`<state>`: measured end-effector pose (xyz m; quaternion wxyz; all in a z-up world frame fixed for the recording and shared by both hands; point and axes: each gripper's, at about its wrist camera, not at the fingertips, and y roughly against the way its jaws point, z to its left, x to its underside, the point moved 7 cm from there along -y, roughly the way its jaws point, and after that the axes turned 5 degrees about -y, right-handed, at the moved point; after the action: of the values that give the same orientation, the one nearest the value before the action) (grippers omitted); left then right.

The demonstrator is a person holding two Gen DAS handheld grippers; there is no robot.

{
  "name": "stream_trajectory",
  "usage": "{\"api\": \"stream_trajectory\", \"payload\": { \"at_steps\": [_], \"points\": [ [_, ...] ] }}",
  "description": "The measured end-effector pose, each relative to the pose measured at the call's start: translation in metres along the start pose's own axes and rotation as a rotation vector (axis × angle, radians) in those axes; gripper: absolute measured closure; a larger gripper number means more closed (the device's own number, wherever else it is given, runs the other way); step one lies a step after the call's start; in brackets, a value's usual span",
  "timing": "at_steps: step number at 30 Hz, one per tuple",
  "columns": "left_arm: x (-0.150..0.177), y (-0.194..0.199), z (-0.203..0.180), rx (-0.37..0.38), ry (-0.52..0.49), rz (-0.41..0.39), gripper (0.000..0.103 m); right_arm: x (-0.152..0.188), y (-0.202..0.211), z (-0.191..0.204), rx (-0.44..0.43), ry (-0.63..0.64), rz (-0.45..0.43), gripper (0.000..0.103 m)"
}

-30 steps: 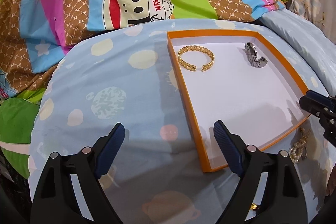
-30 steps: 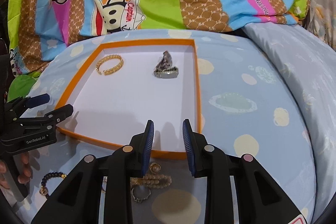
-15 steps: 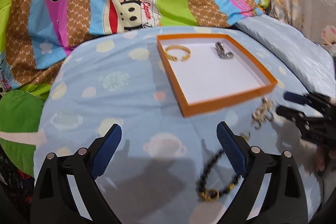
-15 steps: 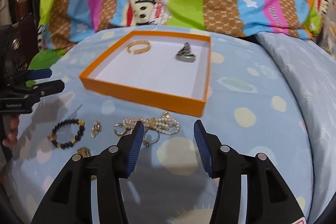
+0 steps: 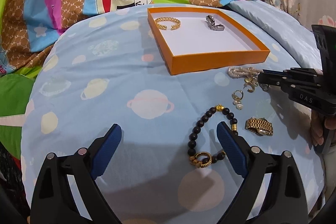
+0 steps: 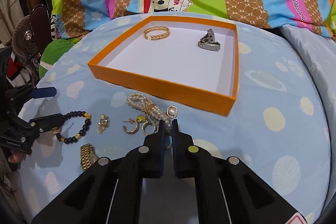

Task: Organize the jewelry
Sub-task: 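Move the right gripper to the pearl brooch and close on it, then grasp the gold hoop earring beside the bead bracelet with the left gripper while the right holds the brooch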

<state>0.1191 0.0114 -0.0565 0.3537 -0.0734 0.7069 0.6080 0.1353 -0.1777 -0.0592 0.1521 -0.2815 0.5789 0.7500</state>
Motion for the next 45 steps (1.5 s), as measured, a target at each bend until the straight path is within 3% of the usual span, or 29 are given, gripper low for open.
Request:
{"api": "stream_trajectory", "payload": {
  "at_steps": [8,17,22,25,32,37,45],
  "points": [
    [0.015,0.001,-0.014,0.038,-0.01,0.023,0.013,0.011,0.034,0.001,-0.025,-0.109,-0.083,0.1],
    [0.007,-0.002,-0.03,0.064,-0.017,0.008,0.016,0.018,0.04,-0.01,-0.032,-0.193,-0.105,0.099],
    [0.006,-0.009,-0.044,0.028,-0.077,0.007,0.016,0.019,0.039,-0.012,-0.044,-0.214,-0.105,0.099],
    [0.006,-0.008,-0.042,0.038,-0.06,0.005,0.016,0.019,0.039,-0.013,-0.051,-0.22,-0.109,0.099],
    [0.007,-0.004,-0.045,0.042,-0.054,-0.001,0.027,0.019,0.039,-0.013,-0.052,-0.223,-0.112,0.099],
    [0.011,0.002,-0.044,0.061,-0.037,0.0,0.027,0.02,0.039,-0.012,-0.057,-0.223,-0.111,0.099],
    [0.019,0.009,-0.033,0.075,-0.003,0.002,0.051,0.021,0.038,-0.009,-0.057,-0.215,-0.109,0.099]
  ]
}}
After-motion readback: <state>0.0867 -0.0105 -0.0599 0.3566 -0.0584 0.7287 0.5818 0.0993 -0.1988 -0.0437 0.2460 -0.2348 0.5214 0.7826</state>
